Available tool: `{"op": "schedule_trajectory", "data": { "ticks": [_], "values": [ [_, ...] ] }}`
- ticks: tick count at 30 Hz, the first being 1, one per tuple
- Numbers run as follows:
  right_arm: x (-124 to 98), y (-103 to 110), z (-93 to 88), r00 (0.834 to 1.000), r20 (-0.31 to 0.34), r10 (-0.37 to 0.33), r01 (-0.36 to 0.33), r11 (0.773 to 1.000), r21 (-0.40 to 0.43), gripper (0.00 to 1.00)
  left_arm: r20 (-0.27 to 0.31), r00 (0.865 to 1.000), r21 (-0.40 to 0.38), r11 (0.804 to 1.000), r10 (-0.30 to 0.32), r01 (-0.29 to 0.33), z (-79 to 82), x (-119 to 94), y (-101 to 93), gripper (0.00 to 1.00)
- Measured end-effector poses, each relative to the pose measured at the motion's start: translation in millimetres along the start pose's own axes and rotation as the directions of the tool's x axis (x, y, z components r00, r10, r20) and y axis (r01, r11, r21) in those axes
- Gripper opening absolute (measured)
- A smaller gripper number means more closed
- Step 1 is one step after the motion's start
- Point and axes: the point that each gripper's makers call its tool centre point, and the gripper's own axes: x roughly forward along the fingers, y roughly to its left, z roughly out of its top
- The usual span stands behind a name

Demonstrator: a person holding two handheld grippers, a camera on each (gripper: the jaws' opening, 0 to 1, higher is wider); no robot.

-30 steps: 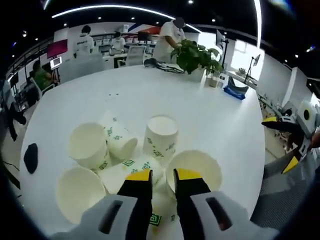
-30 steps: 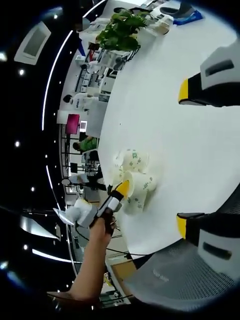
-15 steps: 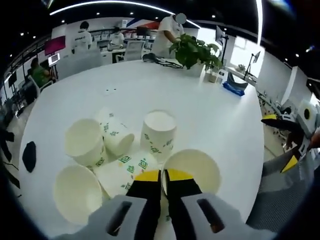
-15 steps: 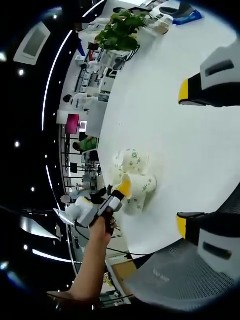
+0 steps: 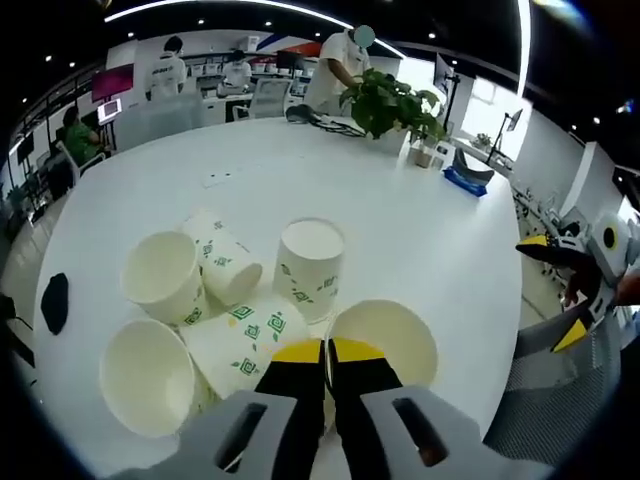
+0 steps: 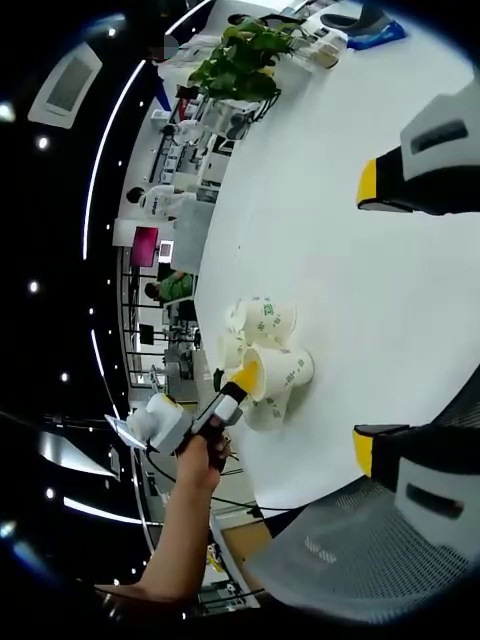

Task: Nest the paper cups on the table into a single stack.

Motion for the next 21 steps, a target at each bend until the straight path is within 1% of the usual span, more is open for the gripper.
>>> {"op": "schedule_trajectory", "data": {
  "ticks": [8, 13, 17, 21],
  "values": [
    [-0.2, 0.3, 0.4, 1.0, 0.0, 0.0, 0.0, 1.0, -0.001, 0.88, -0.004, 1.0, -0.004, 1.0, -0.02, 0.02, -1.0, -2.5, -6.9, 0.0],
    [-0.1, 0.0, 0.4, 1.0, 0.002, 0.0, 0.0, 1.0, -0.001, 0.88, -0.018, 0.999, -0.003, 1.0, -0.03, 0.03, -4.6, -5.1, -11.2, 0.0],
    [-0.2, 0.2, 1.5, 1.0, 0.009, 0.002, -0.002, 1.0, 0.001, 0.89, -0.024, 0.999, -0.001, 0.999, -0.04, 0.04, -6.4, -7.2, -14.0, 0.0],
    [0.0, 2.4, 3.9, 1.0, 0.025, 0.017, -0.017, 1.0, 0.011, 0.91, -0.031, 0.998, 0.008, 0.999, -0.052, 0.052, -8.0, -9.1, -18.0, 0.0]
  ]
}}
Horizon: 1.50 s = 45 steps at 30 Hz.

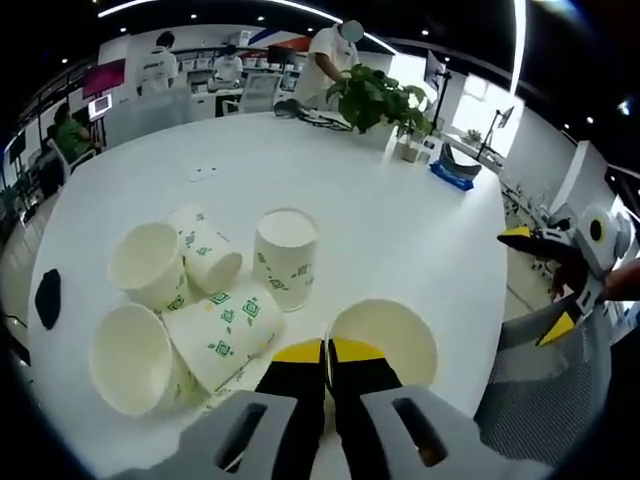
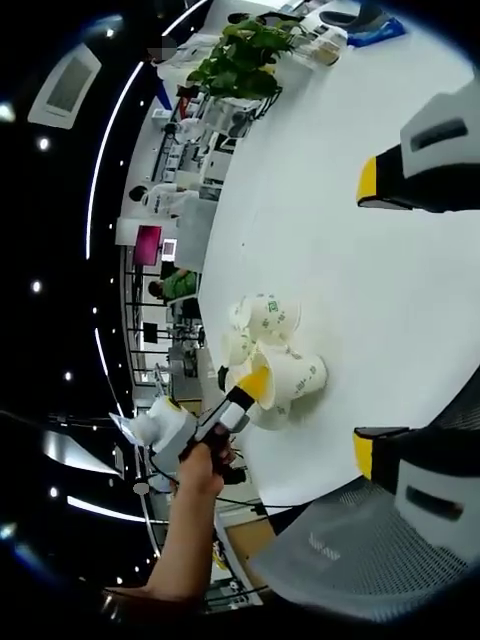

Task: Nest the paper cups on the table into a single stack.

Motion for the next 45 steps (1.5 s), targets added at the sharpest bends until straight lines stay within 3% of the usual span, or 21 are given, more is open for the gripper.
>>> {"op": "schedule_trajectory", "data": {
  "ticks": [13, 45],
  "values": [
    [-0.1, 4.0, 6.0, 0.999, 0.036, 0.022, -0.023, 1.0, 0.011, 1.0, -0.029, 0.999, 0.029, 0.999, -0.017, 0.018, -11.8, -8.9, -14.5, 0.0],
    [0.0, 4.6, 6.1, 0.999, 0.032, 0.023, -0.023, 1.0, -0.005, 1.0, -0.039, 0.998, 0.007, 0.999, -0.042, 0.042, -31.6, -12.5, -34.8, 0.0]
  ]
}}
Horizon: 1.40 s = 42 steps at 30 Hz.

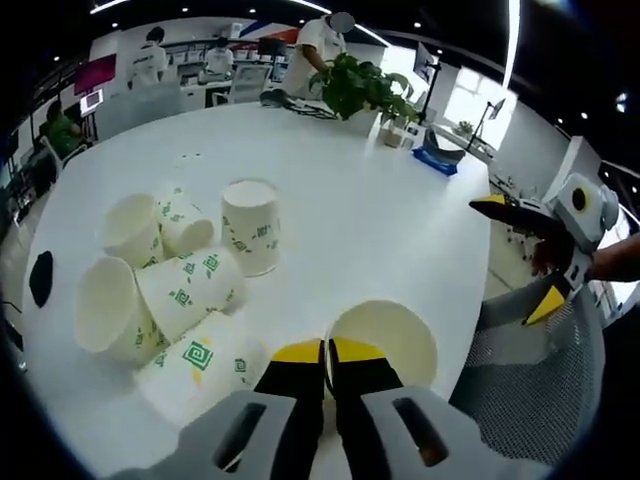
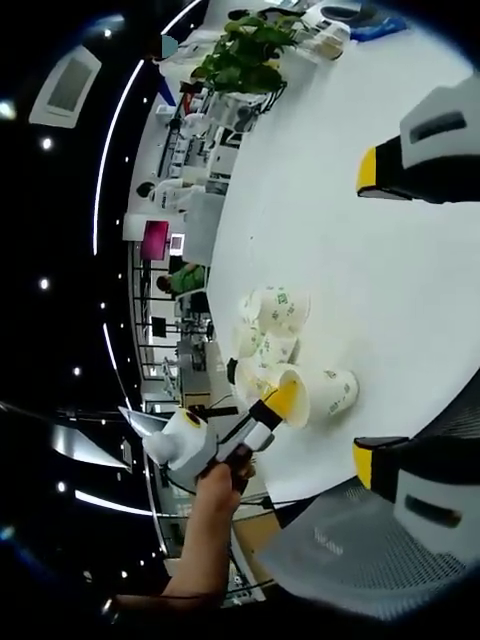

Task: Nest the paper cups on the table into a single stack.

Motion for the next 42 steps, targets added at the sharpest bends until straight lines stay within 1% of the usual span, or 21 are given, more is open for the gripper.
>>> {"op": "schedule_trajectory", "data": {
  "ticks": [8, 12, 21, 24, 26, 27, 29, 32, 42],
  "values": [
    [0.3, 0.8, -0.7, 1.0, -0.005, 0.003, -0.003, 1.0, 0.001, 0.99, -0.003, 1.0, 0.009, 1.0, -0.01, 0.01, -0.4, -0.5, -3.5, 0.01],
    [0.5, 0.6, -2.0, 1.0, -0.012, 0.002, -0.002, 1.0, 0.003, 0.98, -0.002, 1.0, 0.005, 1.0, -0.027, 0.027, -0.4, 0.4, -6.2, 0.1],
    [0.5, 0.2, -2.7, 1.0, -0.016, -0.001, 0.001, 1.0, 0.003, 0.98, 0.024, 0.999, -0.004, 0.999, -0.033, 0.034, 6.0, -2.9, -4.6, 0.21],
    [0.5, 0.1, -3.0, 1.0, -0.017, -0.001, 0.001, 1.0, 0.004, 0.98, 0.038, 0.999, -0.012, 0.999, -0.029, 0.029, 8.3, -6.0, -2.4, 0.25],
    [0.5, 0.0, -3.1, 1.0, -0.017, -0.002, 0.002, 1.0, 0.003, 0.98, 0.055, 0.998, -0.034, 0.999, -0.031, 0.033, 10.6, -8.6, -1.0, 0.28],
    [0.5, 0.0, -3.1, 1.0, -0.018, -0.002, 0.002, 1.0, 0.003, 0.98, 0.074, 0.997, -0.057, 0.998, -0.036, 0.04, 13.8, -10.6, -1.0, 0.3],
    [0.5, 0.0, -3.0, 1.0, -0.018, -0.003, 0.003, 1.0, 0.004, 0.97, 0.099, 0.994, -0.083, 0.995, -0.04, 0.048, 18.4, -15.6, -1.4, 0.3],
    [0.5, 0.1, -2.8, 1.0, -0.018, -0.003, 0.003, 1.0, 0.004, 0.97, 0.119, 0.992, -0.104, 0.993, -0.039, 0.051, 20.5, -20.6, 3.8, 0.32],
    [0.5, -2.0, -5.2, 1.0, -0.019, -0.004, 0.004, 1.0, 0.008, 0.97, 0.168, 0.986, -0.144, 0.989, -0.018, 0.043, 19.4, -39.6, 18.7, 0.36]
  ]
}}
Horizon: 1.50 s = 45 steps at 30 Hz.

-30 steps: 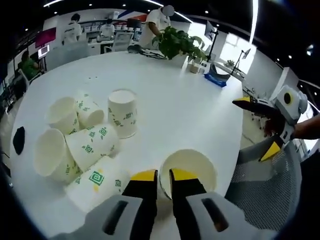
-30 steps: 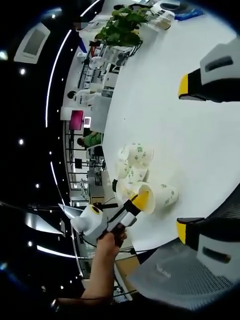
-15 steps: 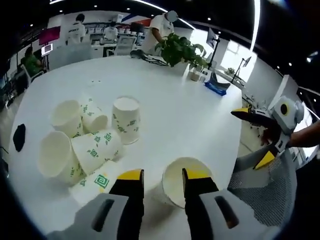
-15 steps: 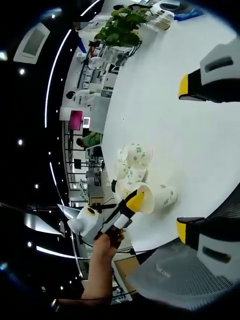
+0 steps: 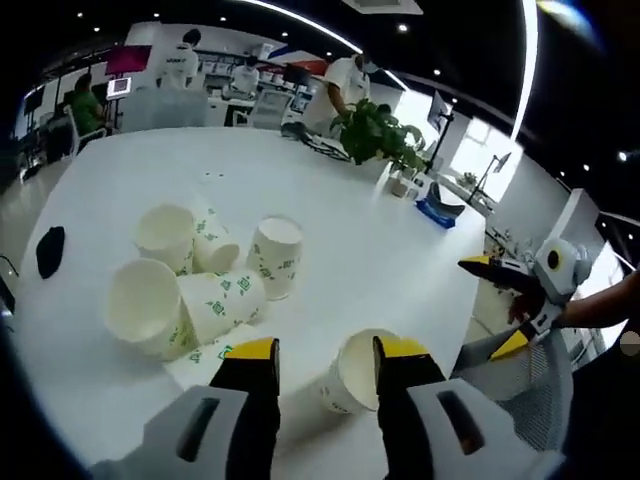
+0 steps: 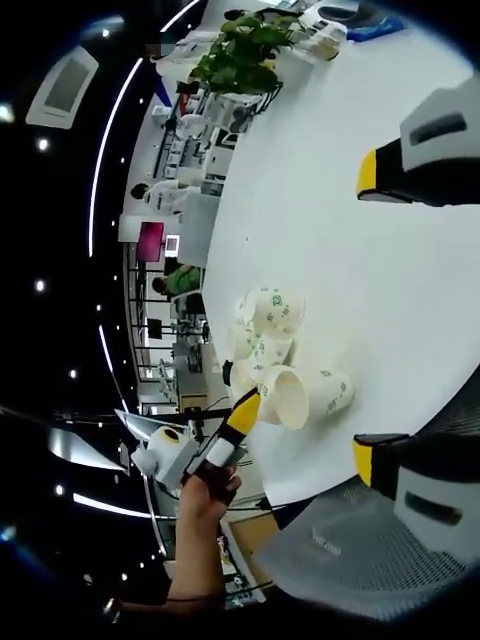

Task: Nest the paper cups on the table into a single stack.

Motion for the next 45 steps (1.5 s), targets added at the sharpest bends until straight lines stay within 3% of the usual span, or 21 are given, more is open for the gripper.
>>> {"op": "schedule_trajectory", "data": {
  "ticks": [14, 27, 45],
  "values": [
    [-0.5, 0.0, -0.4, 1.0, 0.0, 0.002, -0.002, 1.0, 0.007, 0.96, 0.032, 0.999, -0.003, 1.0, 0.031, -0.031, -4.6, -29.7, 18.1, 0.37],
    [-0.2, 3.7, 1.1, 1.0, -0.003, 0.011, -0.011, 1.0, 0.001, 0.96, 0.036, 0.997, -0.003, 0.998, 0.068, -0.068, -13.4, -44.2, 34.3, 0.37],
    [-0.8, 2.0, 1.2, 1.0, -0.003, 0.001, -0.001, 1.0, -0.002, 0.96, 0.025, 0.995, -0.069, 0.993, 0.094, -0.092, -37.7, -39.1, 70.1, 0.26]
  ]
}}
